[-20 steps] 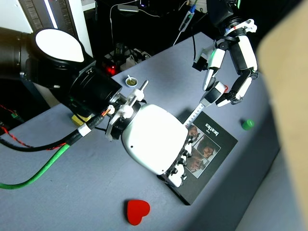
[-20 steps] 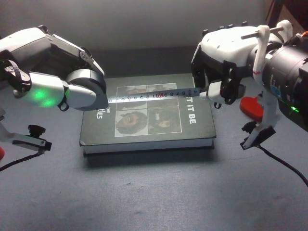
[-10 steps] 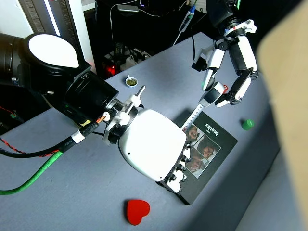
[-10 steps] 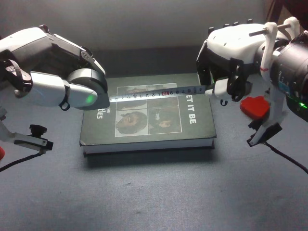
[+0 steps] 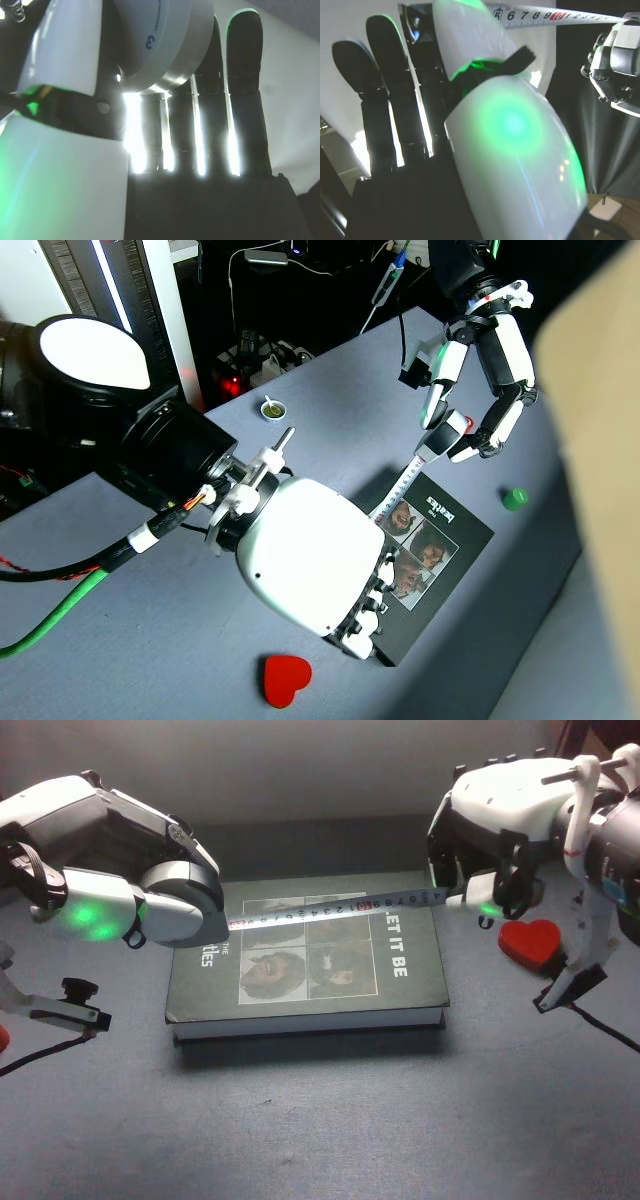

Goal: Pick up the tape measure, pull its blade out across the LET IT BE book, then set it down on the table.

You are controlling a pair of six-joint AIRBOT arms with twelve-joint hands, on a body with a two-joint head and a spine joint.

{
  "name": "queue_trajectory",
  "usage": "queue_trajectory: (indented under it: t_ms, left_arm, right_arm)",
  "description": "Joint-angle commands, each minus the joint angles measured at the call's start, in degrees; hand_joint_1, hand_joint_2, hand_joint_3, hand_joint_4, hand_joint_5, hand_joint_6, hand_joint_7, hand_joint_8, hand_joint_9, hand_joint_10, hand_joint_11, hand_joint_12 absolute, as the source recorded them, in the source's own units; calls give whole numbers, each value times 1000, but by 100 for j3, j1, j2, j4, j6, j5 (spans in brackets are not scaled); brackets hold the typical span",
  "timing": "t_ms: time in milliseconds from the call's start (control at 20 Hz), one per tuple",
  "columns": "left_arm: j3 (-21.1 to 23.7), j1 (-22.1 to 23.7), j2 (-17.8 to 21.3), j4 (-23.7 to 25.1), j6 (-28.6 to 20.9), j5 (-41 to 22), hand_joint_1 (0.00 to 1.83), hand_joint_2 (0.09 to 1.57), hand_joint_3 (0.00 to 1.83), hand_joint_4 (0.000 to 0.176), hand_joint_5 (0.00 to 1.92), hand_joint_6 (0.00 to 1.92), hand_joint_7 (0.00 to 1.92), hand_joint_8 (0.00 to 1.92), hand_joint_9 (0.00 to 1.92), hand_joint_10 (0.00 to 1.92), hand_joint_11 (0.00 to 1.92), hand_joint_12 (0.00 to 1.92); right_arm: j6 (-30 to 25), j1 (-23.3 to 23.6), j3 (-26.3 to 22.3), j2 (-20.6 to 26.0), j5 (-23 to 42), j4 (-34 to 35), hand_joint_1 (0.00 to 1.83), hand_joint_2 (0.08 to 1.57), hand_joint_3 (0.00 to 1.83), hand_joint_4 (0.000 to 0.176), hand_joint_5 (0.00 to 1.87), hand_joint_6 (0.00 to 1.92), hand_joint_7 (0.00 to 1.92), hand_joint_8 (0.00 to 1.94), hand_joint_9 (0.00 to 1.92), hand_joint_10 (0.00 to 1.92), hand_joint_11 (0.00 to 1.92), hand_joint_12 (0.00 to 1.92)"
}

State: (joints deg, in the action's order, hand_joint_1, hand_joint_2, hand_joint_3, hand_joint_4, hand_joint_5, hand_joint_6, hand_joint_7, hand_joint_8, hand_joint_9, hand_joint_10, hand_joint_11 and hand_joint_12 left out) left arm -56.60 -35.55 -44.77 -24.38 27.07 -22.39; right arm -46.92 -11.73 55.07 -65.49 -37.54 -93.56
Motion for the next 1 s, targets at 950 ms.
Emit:
queue_trajectory:
  t_ms: [950]
  left_arm:
    - [-20, 16, 31, 5, -66, -681, 1381, 1091, 0, 0, 1046, 695, 1026, 911, 922, 1257, 770, 1241]
  right_arm:
    - [-98, -165, 399, 519, 58, -653, 1221, 1151, 0, 0, 851, 1059, 987, 1149, 781, 1060, 661, 1497]
